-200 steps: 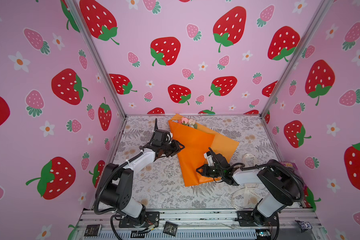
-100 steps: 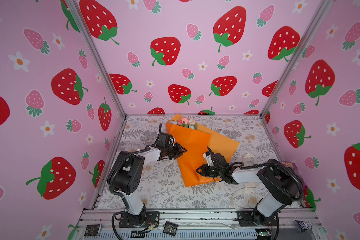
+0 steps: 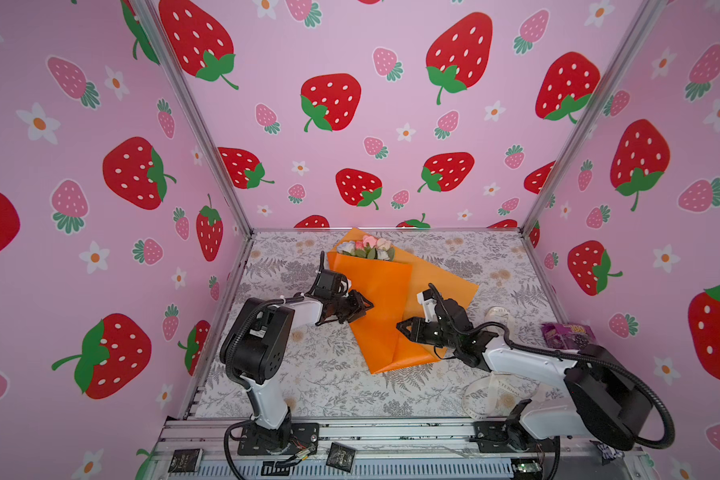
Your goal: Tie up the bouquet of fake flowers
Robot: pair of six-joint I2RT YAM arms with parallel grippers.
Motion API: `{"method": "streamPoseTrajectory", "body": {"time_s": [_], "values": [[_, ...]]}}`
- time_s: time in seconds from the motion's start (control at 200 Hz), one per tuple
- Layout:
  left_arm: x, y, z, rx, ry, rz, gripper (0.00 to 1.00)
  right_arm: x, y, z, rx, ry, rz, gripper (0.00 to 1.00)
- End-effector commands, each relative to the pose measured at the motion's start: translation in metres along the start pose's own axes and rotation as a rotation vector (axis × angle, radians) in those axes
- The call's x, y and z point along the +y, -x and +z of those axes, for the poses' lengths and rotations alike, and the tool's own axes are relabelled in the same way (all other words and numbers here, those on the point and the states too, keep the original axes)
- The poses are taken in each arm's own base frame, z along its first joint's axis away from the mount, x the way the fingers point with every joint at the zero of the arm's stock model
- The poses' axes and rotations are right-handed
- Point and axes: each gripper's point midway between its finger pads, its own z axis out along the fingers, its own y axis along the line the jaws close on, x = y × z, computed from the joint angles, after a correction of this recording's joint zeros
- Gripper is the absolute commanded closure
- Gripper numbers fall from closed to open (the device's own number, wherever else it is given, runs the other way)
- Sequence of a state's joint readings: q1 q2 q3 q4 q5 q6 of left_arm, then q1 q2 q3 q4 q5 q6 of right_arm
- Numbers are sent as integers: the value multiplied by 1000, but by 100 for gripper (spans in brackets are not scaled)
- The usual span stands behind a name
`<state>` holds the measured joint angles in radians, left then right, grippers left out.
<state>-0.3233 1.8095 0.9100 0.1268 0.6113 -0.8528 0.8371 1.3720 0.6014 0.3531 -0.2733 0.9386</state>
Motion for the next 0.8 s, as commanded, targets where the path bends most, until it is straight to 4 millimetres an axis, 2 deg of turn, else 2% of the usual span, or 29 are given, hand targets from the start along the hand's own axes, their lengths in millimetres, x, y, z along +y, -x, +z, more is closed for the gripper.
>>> {"method": "streamPoseTrajectory", "body": {"time_s": [0.0, 0.12, 0.235, 0.37, 0.465, 0.55, 0.68, 0.79], "values": [[-11, -2, 0, 14, -43, 38, 56, 28, -5, 15, 62, 51, -94, 77], [-13, -6, 1, 22, -47, 44, 56, 39, -35, 44, 191, 56, -158, 82], [-11, -9, 2, 27, -42, 43, 56, 44, -55, 59, 262, 61, -187, 86], [-10, -12, 3, 31, -44, 40, 56, 24, -82, 67, 354, 34, -172, 87], [-9, -12, 3, 35, -45, 41, 56, 3, -98, 66, 394, -20, -148, 89], [-14, -11, 1, 33, -58, 55, 54, -12, -105, 62, 397, -65, -127, 89], [-25, -5, -10, 11, -69, 91, 51, -25, -115, 57, 409, -90, -111, 89], [-26, 4, -20, -16, -56, 105, 49, -30, -120, 57, 416, -84, -94, 89]]}}
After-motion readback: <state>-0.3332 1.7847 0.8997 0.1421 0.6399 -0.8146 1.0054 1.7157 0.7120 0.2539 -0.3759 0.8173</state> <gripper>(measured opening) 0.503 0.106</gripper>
